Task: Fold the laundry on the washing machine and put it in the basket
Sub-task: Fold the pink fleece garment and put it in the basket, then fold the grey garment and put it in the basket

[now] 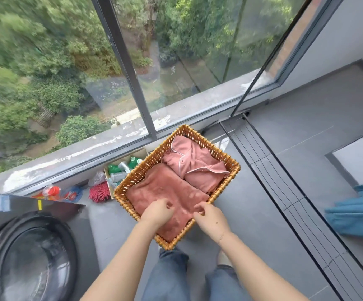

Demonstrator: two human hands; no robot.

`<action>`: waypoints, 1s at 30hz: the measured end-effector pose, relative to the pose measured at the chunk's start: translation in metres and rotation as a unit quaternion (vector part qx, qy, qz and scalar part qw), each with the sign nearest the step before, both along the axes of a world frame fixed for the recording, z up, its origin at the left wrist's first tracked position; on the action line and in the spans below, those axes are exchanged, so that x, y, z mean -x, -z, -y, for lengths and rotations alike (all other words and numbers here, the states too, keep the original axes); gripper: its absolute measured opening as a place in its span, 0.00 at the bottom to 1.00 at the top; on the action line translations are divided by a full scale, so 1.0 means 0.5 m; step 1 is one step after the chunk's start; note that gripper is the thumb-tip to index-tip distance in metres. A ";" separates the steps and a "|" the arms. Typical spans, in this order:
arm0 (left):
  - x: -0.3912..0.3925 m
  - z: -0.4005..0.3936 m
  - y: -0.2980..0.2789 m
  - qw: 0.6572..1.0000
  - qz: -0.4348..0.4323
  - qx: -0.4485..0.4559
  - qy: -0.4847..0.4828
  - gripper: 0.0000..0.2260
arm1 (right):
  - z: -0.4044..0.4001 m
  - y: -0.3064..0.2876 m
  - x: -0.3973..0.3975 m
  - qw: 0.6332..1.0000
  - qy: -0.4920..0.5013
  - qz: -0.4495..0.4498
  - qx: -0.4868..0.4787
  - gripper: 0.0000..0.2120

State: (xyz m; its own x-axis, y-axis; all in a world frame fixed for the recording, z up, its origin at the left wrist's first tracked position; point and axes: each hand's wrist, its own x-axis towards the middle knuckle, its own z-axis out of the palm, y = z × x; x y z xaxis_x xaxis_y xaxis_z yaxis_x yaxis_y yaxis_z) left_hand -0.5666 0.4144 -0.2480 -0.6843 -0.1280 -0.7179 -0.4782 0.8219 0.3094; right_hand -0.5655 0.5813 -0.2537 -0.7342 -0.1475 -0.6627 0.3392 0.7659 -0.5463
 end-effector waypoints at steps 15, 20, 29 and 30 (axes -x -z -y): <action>-0.147 -0.323 -0.308 0.979 -0.182 -0.059 -0.073 0.12 | -0.345 -0.312 -0.116 0.941 0.161 -0.159 0.253 0.12; -0.227 -0.385 -0.375 0.972 -0.210 -0.090 -0.063 0.13 | -0.407 -0.371 -0.194 0.931 0.177 -0.198 0.251 0.12; -0.398 -0.486 -0.474 0.919 -0.265 -0.282 -0.067 0.06 | -0.522 -0.502 -0.426 0.898 0.235 -0.289 0.233 0.11; -0.406 -0.498 -0.487 0.914 -0.269 -0.296 -0.065 0.04 | -0.535 -0.516 -0.442 0.893 0.239 -0.302 0.231 0.11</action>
State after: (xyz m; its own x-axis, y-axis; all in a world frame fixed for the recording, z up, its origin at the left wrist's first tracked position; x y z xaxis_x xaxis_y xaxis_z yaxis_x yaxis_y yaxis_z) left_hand -0.3634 0.6635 -0.0045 -0.9652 0.0696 -0.2519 -0.2077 0.3809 0.9010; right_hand -0.3443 0.8487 0.0043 -0.9896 0.1232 -0.0740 0.1039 0.2575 -0.9607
